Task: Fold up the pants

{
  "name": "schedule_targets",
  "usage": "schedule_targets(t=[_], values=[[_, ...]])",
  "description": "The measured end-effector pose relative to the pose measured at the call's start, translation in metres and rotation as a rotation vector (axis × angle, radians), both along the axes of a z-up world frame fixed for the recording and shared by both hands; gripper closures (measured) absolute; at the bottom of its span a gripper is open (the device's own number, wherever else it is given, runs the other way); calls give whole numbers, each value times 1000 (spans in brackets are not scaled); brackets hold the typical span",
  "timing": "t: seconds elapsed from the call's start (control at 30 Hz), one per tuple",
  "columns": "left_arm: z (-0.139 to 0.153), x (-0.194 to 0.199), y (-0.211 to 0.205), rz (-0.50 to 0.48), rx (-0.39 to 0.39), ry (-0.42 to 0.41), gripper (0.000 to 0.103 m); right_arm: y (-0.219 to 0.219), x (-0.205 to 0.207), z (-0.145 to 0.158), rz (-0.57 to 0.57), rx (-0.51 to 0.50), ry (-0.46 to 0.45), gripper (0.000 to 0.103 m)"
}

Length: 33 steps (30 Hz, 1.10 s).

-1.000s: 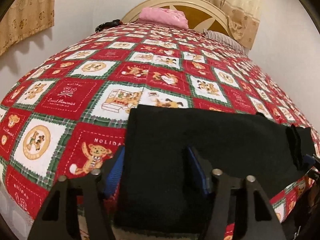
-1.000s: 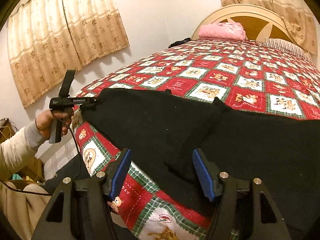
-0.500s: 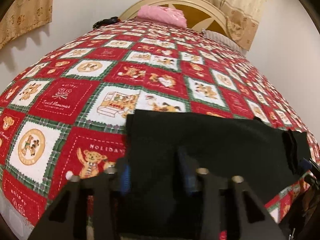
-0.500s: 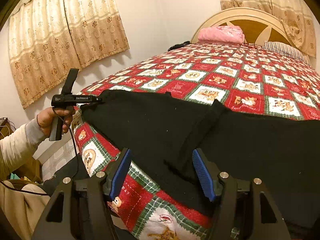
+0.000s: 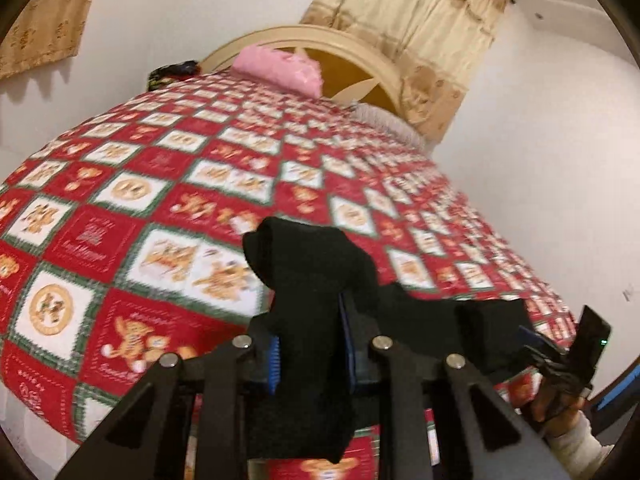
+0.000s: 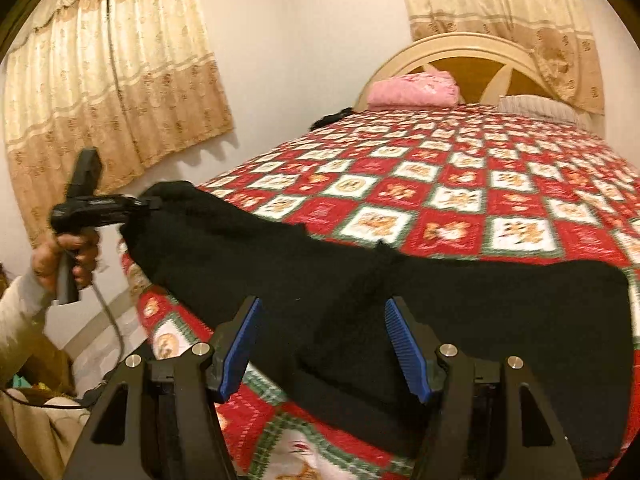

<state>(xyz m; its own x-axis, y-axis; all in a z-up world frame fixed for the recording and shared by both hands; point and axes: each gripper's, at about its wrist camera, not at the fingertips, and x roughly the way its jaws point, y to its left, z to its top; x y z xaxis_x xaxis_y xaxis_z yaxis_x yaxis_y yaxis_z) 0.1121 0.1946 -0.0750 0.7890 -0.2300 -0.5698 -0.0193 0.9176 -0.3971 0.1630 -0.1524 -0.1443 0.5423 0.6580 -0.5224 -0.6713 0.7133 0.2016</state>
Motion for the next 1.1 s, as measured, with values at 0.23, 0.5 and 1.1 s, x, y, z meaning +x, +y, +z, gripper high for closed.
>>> schedule_targets(t=[0.23, 0.5, 1.1], values=[[23, 13, -38, -90, -44, -60, 78, -25, 6, 18, -65, 18, -18, 38], [36, 41, -109, -263, -40, -81, 78, -65, 0, 32, -143, 26, -56, 37], [65, 79, -236, -507, -59, -73, 78, -168, 13, 24, -437, 188, -5, 33]])
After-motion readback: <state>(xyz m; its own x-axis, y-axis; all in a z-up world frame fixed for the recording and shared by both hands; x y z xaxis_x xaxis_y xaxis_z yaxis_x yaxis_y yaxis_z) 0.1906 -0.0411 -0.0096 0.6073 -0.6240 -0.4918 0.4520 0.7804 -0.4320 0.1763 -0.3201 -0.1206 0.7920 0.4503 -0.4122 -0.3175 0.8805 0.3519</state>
